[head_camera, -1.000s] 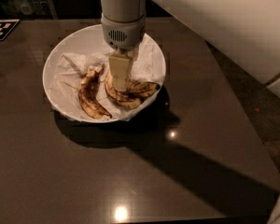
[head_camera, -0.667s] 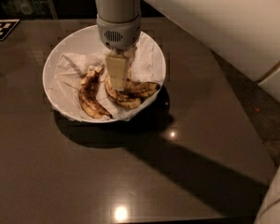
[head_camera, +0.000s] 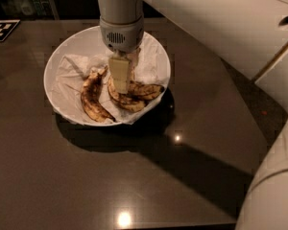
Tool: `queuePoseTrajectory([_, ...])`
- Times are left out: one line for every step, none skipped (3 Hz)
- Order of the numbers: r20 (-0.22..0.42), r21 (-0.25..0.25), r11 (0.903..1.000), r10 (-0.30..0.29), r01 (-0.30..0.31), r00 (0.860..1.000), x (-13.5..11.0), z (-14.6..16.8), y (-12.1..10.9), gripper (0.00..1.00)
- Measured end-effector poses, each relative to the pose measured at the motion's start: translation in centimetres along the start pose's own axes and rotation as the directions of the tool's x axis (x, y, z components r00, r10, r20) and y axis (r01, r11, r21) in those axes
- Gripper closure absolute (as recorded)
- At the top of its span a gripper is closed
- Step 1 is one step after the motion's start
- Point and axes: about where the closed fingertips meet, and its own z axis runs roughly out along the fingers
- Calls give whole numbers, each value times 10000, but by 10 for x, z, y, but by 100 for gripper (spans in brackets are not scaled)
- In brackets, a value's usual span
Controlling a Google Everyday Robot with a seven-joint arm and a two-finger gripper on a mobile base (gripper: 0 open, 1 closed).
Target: Pick banana from white bowl
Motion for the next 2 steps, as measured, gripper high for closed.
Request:
queuePoseTrajectory([6,-263,9992,307,-307,9995,4,7,-5,41])
queuePoseTrajectory([-12,-521,9966,634,-634,9980,11,13,-7,40])
